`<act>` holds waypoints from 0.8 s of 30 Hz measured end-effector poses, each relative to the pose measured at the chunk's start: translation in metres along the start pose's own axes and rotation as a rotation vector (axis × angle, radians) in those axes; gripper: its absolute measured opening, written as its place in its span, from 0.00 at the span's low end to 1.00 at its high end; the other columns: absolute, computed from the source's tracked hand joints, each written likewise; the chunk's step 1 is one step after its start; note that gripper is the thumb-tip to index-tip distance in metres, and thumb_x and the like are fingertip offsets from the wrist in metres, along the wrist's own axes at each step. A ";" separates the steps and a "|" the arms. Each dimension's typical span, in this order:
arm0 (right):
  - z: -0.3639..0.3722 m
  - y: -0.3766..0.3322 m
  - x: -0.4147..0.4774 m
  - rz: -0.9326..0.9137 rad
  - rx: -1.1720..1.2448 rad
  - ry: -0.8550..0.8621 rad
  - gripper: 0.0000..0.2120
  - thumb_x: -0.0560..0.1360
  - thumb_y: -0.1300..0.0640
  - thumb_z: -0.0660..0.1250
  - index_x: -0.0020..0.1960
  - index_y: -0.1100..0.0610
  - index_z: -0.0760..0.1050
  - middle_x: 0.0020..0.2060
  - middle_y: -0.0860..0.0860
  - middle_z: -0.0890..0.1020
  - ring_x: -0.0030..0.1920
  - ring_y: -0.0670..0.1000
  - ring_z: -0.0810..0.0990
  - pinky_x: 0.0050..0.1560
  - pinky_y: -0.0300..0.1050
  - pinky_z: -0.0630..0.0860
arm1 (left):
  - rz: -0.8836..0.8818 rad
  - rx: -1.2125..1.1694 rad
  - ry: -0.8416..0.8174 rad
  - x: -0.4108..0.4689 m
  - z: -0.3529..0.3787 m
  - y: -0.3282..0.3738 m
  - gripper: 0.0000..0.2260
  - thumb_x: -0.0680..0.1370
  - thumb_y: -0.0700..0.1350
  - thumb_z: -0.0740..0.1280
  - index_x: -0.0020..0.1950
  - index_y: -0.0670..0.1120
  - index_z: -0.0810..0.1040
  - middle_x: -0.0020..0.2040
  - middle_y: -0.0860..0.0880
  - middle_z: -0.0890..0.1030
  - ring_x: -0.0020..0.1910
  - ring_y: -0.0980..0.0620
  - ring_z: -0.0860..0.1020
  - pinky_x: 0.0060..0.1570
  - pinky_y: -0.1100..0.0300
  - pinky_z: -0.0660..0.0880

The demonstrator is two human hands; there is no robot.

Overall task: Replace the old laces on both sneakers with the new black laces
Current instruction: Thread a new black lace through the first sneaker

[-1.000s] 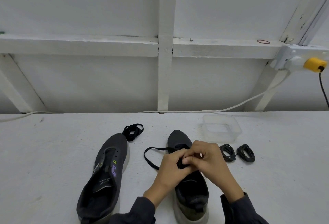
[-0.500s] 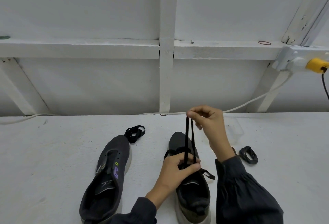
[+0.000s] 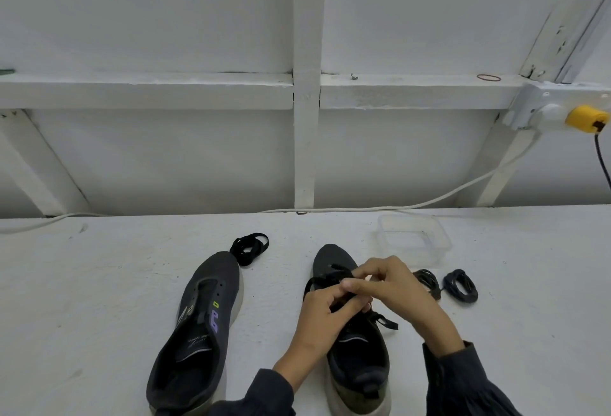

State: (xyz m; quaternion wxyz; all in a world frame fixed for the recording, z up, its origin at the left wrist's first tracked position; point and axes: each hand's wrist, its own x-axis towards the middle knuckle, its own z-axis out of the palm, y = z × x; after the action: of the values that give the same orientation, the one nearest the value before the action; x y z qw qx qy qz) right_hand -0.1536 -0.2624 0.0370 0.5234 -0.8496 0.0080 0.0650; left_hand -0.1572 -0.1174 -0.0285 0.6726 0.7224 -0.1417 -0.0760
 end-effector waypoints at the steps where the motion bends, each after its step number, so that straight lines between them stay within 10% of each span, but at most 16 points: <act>1: 0.003 -0.001 0.001 -0.010 0.050 0.060 0.06 0.71 0.56 0.76 0.37 0.57 0.85 0.34 0.58 0.82 0.30 0.44 0.74 0.34 0.35 0.71 | -0.011 0.005 0.000 0.000 0.000 -0.001 0.06 0.76 0.49 0.72 0.48 0.47 0.85 0.42 0.49 0.86 0.45 0.50 0.84 0.52 0.53 0.79; 17: -0.020 -0.061 0.056 -0.219 0.557 0.376 0.08 0.74 0.66 0.70 0.36 0.63 0.81 0.22 0.48 0.71 0.24 0.46 0.63 0.28 0.35 0.60 | -0.008 0.028 -0.047 0.001 -0.005 -0.005 0.05 0.73 0.46 0.75 0.48 0.48 0.85 0.45 0.52 0.86 0.49 0.54 0.83 0.55 0.57 0.78; 24: -0.021 -0.001 0.047 0.133 -0.383 -0.008 0.32 0.74 0.33 0.63 0.49 0.64 0.82 0.40 0.54 0.85 0.35 0.54 0.84 0.32 0.47 0.79 | -0.036 -0.028 -0.026 0.003 -0.003 0.000 0.13 0.78 0.48 0.69 0.44 0.37 0.82 0.41 0.47 0.85 0.44 0.51 0.83 0.51 0.60 0.78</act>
State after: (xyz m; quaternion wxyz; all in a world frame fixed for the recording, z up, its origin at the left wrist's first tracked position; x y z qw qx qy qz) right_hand -0.1044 -0.2778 0.0416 0.3466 -0.9310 0.0493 0.1031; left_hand -0.1531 -0.1155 -0.0282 0.6793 0.7142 -0.1364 -0.0994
